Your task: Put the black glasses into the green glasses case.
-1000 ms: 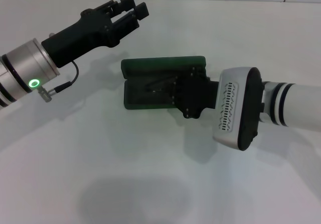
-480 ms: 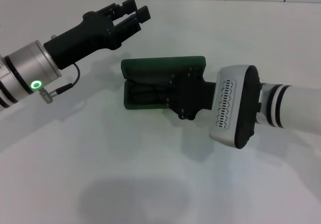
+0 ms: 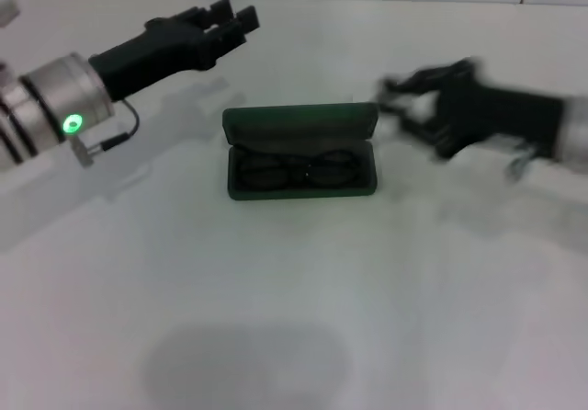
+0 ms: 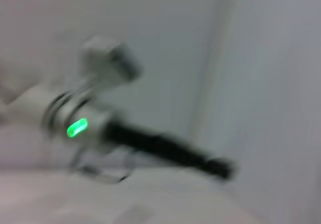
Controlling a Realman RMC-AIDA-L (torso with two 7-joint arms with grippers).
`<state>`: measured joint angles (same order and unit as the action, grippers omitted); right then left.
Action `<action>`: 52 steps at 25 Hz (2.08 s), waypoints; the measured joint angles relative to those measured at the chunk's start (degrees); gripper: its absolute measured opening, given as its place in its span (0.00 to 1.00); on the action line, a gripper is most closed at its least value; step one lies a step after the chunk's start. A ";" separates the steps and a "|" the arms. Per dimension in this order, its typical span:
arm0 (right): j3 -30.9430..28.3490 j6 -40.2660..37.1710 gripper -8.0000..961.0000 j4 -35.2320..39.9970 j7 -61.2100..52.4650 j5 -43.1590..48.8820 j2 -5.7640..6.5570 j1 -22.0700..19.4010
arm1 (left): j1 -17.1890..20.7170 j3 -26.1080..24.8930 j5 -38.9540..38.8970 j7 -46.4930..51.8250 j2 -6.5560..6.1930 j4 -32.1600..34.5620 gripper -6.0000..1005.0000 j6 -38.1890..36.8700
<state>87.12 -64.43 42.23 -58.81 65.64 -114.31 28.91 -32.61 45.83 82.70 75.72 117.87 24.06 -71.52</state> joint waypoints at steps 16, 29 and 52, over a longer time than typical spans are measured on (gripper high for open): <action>-21.53 -7.39 0.23 -9.53 1.04 -0.32 0.52 -1.55 | -13.12 1.63 29.69 15.98 -0.13 0.18 0.49 14.49; -21.73 -5.74 0.23 -9.57 2.81 -0.53 0.14 -0.86 | -10.01 8.58 29.74 15.79 0.29 3.80 0.49 7.86; -16.82 -13.61 0.23 -8.19 4.36 1.81 -0.85 1.24 | 3.18 9.11 4.54 -11.67 0.66 8.25 0.52 -18.64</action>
<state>70.30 -78.04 34.04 -54.45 67.46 -115.16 30.15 -29.42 54.94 87.24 64.05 118.53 32.31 -90.16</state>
